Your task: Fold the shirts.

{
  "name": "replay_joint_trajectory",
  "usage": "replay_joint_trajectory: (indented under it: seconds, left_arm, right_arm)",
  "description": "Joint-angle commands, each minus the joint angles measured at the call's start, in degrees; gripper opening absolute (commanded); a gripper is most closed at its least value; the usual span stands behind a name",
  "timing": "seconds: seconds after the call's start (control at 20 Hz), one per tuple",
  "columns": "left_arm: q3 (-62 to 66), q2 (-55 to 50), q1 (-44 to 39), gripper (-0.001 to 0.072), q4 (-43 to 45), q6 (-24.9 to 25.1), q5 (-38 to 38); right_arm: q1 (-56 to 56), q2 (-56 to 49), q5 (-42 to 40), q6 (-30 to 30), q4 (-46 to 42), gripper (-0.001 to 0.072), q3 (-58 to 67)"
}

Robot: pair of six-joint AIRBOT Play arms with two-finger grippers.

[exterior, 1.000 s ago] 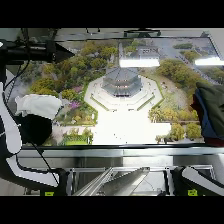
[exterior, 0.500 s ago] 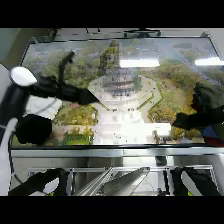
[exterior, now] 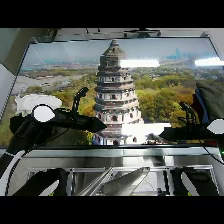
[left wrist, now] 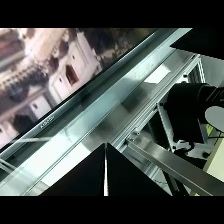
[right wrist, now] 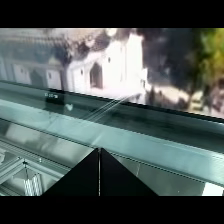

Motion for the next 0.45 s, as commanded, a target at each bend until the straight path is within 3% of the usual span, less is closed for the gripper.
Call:
replay_joint_trajectory:
  seconds: [0.0,0.4]
  left_arm:
    - [-1.1,0.8,-0.4,0.0009,0.0,-0.2,2.3]
    - [-1.1,0.8,-0.4,0.0009,0.1,-0.2,3.8]
  right_arm:
    - [0.3,0.3,-0.5,0.0,0.6,0.0021,-0.5]
    - [0.3,0.3,-0.5,0.0,0.6,0.0021,-0.5]
